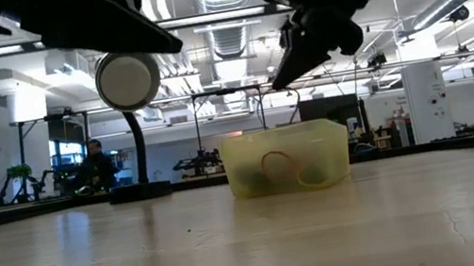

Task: Pick and place rubber bands into bin
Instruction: Put the red rubber band into the yellow bin, then return to Home Position

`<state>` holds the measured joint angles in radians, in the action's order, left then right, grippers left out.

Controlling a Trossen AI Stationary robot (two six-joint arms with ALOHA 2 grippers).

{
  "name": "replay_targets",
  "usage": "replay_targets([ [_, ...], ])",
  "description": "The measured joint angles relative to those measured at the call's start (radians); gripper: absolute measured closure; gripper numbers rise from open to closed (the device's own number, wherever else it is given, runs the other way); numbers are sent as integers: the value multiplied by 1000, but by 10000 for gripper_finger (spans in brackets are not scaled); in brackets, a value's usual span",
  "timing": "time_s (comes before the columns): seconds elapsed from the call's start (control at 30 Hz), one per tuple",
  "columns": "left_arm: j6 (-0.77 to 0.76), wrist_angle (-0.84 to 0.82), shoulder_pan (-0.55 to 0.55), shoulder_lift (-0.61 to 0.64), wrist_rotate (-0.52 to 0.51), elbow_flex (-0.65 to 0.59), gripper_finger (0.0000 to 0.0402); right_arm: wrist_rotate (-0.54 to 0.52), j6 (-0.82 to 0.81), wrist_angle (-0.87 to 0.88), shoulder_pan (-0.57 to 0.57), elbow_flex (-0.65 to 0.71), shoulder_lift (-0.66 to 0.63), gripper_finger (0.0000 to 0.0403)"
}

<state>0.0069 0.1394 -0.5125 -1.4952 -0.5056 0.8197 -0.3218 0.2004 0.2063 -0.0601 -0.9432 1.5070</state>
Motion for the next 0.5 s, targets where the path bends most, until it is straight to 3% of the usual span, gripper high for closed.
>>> replay_targets([
  [0.2, 48, 36, 0, 0, 0, 0, 272, 150, -59, 0, 46, 17, 0, 367],
  [0.37, 83, 38, 13, 2, -15, 4, 272, 164, -43, -7, 55, 17, 0, 320],
  [0.5, 83, 64, 38, 9, -117, 8, 272, 166, -17, -19, 54, 5, -1, 295],
])
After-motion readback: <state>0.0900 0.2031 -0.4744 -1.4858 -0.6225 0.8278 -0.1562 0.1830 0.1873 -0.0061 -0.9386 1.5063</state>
